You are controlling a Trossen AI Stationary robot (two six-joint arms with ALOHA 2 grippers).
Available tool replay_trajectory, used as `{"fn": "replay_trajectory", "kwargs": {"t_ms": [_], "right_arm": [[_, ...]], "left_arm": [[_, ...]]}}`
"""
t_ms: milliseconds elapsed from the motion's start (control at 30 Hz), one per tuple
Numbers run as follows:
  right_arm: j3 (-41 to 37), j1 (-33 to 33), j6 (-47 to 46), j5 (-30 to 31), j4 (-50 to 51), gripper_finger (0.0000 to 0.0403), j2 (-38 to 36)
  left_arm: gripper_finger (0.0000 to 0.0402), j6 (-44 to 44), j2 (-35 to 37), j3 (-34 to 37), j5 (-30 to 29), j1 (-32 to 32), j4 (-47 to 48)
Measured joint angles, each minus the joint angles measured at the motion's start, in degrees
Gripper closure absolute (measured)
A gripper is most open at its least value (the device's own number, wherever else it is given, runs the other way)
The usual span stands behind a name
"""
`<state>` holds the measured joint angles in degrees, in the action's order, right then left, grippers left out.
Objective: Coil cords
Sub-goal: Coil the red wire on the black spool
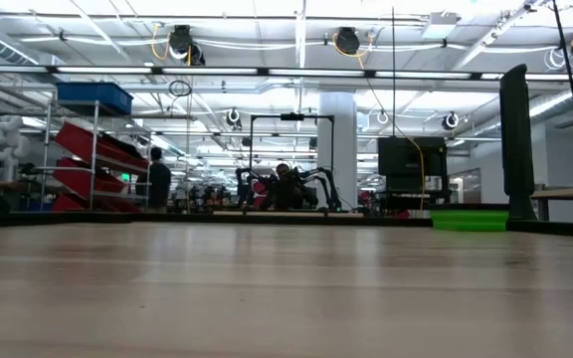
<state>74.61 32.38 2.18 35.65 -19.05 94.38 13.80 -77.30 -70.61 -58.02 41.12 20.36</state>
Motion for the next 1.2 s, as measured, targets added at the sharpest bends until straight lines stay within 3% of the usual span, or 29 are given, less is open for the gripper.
{"fn": "replay_trajectory", "kwargs": {"t_ms": [333,933,1200], "right_arm": [[0.0,-2.4,0.6,0.0,-2.3,0.0403,2.1],[0.0,-1.1,4.4,0.0,-3.5,0.0403,1.7],[0.0,0.0,4.7,0.2,3.0,0.0399,1.4]], "left_arm": [[0.0400,0.0,0.0,0.0,0.0,-0.6,-2.4],[0.0400,0.1,-0.1,0.0,0.7,-0.6,-2.1],[0.0400,0.2,-0.1,0.0,0.8,-0.5,-1.2]]}}
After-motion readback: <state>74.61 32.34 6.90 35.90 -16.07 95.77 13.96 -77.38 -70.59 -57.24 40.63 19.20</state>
